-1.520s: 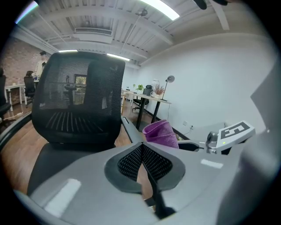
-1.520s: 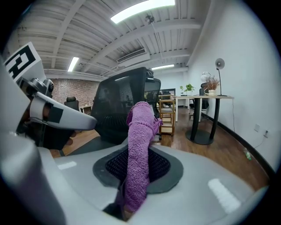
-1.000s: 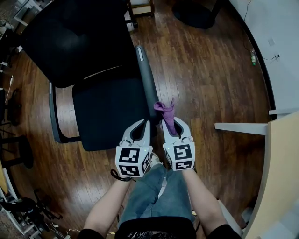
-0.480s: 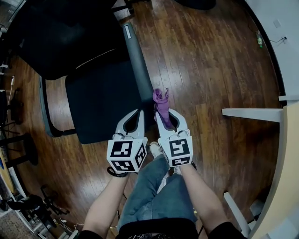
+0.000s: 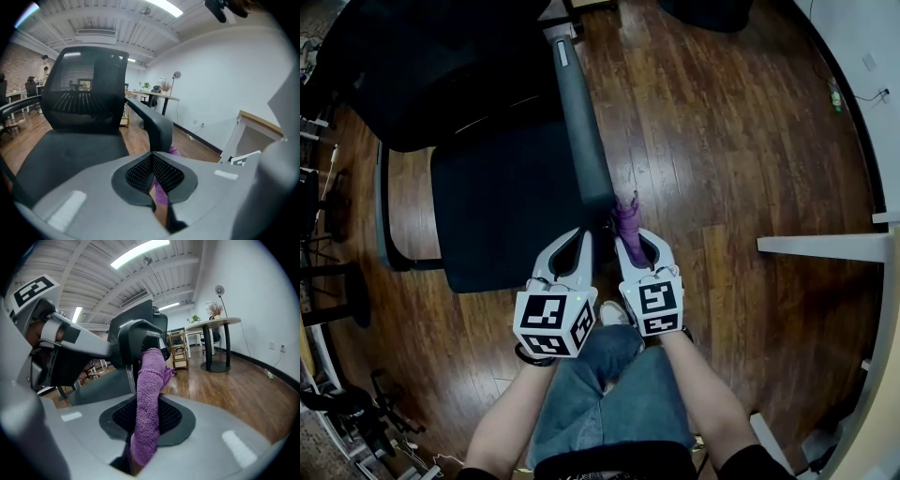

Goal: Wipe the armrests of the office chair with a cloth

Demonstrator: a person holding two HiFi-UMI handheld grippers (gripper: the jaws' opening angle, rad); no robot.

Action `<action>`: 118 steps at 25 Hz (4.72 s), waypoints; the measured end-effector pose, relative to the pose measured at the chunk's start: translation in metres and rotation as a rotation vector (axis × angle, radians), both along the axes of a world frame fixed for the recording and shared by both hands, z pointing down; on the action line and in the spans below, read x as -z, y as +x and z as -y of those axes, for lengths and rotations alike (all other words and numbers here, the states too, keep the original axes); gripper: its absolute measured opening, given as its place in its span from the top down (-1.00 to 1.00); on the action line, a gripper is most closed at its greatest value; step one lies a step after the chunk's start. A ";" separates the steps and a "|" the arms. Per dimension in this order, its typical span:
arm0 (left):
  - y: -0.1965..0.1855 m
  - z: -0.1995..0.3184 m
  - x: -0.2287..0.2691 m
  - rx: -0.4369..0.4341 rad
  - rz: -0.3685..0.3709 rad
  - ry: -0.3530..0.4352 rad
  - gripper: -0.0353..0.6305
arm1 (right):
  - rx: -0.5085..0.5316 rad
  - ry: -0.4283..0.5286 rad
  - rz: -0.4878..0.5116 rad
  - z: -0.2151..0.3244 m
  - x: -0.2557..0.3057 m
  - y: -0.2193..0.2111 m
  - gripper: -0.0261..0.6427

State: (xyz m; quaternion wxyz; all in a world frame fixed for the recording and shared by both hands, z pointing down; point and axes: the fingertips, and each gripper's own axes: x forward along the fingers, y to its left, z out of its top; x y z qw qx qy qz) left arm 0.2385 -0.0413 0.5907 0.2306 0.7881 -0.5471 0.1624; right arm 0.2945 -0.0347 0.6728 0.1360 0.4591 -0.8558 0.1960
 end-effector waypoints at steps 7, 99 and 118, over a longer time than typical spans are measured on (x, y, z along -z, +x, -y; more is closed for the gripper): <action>-0.007 -0.003 -0.016 0.019 0.003 0.014 0.88 | 0.023 0.011 -0.014 -0.001 -0.019 -0.004 0.70; -0.132 0.089 0.091 -0.045 -0.040 -0.031 0.88 | -0.381 -0.063 0.150 0.125 0.145 -0.109 0.72; -0.102 -0.004 0.061 -0.029 -0.070 -0.026 0.88 | -0.331 -0.094 0.113 0.016 0.101 -0.085 0.72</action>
